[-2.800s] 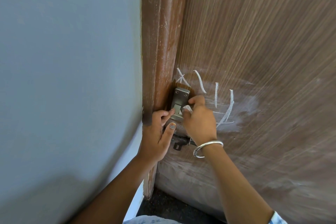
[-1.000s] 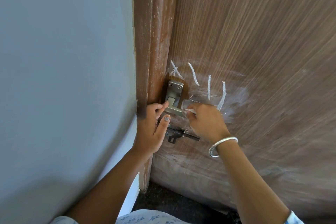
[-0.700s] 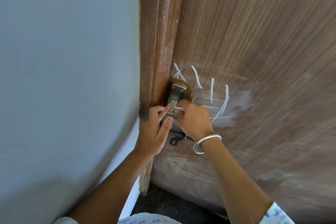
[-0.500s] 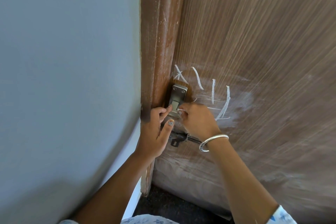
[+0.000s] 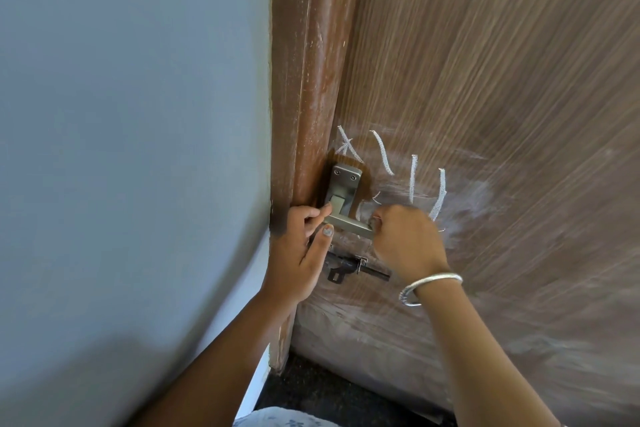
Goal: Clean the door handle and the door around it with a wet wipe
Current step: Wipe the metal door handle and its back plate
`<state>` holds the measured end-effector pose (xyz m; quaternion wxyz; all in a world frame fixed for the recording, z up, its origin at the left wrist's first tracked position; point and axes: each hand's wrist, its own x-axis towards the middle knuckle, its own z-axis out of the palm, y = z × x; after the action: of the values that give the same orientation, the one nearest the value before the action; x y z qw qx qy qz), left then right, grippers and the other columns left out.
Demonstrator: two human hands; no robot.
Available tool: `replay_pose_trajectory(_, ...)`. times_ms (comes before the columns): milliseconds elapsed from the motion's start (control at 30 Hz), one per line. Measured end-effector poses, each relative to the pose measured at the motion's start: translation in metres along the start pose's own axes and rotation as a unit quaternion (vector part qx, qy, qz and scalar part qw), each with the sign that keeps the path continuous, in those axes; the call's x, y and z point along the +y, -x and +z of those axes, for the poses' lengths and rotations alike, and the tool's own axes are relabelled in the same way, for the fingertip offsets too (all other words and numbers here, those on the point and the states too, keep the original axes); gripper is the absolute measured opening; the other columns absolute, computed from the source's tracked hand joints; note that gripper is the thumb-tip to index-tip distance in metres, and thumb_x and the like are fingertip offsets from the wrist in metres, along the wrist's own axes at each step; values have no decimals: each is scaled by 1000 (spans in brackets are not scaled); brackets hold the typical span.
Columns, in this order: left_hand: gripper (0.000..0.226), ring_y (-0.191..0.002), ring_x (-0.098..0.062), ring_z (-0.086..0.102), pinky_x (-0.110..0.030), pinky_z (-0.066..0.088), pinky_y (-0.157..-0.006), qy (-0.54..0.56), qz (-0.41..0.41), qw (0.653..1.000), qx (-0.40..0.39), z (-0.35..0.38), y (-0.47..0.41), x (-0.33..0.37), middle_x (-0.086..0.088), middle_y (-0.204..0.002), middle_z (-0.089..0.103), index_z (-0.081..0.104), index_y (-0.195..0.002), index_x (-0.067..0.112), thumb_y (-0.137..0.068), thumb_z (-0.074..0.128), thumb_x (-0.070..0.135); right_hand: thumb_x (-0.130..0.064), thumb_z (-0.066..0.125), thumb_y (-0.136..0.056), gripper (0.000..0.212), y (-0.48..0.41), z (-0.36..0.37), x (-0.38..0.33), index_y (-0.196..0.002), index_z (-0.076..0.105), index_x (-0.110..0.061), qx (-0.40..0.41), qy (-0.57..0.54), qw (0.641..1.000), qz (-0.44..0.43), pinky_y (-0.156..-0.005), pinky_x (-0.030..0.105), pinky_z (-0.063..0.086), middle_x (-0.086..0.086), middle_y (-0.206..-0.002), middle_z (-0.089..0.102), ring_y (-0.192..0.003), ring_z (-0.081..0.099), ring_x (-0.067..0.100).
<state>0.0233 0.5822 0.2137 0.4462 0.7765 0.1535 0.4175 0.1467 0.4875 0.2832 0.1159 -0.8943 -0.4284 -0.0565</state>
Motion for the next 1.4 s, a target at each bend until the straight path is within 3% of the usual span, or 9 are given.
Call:
replay_pose_trajectory(100,14,-39,-9,50,-9,34,-41,-6,-22,1000,0,0,0,-1,10,-129,55,41,-101,17,-92,49,23,-16,48,-89,20,-7,8,-24,-92,66,-9,7,-41,999,6,-58,28,41,15,-80,66,-79,63,34)
replay_pose_trajectory(167,15,-68,-9,66,-7,38,-45,2,-28,1000,3,0,0,-1,10,-126,55,41,-101,16,-92,53,15,-15,50,-87,18,-11,13,-37,-92,65,-7,21,-98,995,23,-61,30,43,17,-85,68,-81,63,35)
replay_pose_trajectory(267,16,-57,-16,63,-12,40,-43,-8,-39,999,9,1,0,-3,10,-127,56,41,-101,17,-92,54,13,-20,54,-86,14,-11,15,-36,-86,65,-13,28,-160,985,49,-59,27,42,12,-80,68,-77,63,31)
replay_pose_trajectory(433,20,-97,3,61,-7,45,-54,3,-41,999,7,-1,-1,0,15,-122,55,42,-102,17,-90,57,11,-27,52,-89,19,-13,11,-24,-88,68,-16,-1,-159,987,-2,-61,28,46,8,-81,69,-75,63,28)
replay_pose_trajectory(533,22,-94,-3,61,-5,42,-52,5,-24,1000,1,-3,-1,-1,12,-125,56,41,-101,19,-89,58,12,-23,46,-91,24,-16,10,-23,-87,67,-13,-14,-90,994,-53,-58,26,40,11,-81,68,-76,62,28)
replay_pose_trajectory(667,20,-59,-32,64,-32,52,-47,-20,-25,999,-5,-4,-2,-2,9,-129,57,42,-101,18,-88,55,25,-20,44,-91,25,-16,0,-9,-92,68,-15,-44,-42,995,-73,-59,23,35,9,-84,66,-74,58,25)
replay_pose_trajectory(767,19,-38,-18,50,-12,37,-40,-25,-8,1000,-6,-4,-2,-4,17,-128,55,41,-100,23,-87,55,26,-18,44,-91,22,-12,-10,12,-95,66,-19,-89,8,994,-68,-59,25,35,6,-84,65,-68,51,22)
replay_pose_trajectory(1167,22,-77,1,65,-14,51,-53,-29,-13,999,15,-1,-2,-4,19,-123,56,43,-102,22,-86,58,19,-8,47,-85,11,-2,-6,-14,-74,49,-12,-37,11,997,-63,-56,27,32,5,-67,53,-74,57,28)
replay_pose_trajectory(1400,27,-109,4,57,-12,52,-73,-11,-28,999,11,-1,-2,-6,15,-122,59,43,-102,22,-87,61,9,-15,51,-87,18,-8,10,-32,-98,63,-10,4,-137,990,-19,-62,27,42,12,-90,68,-83,63,30)
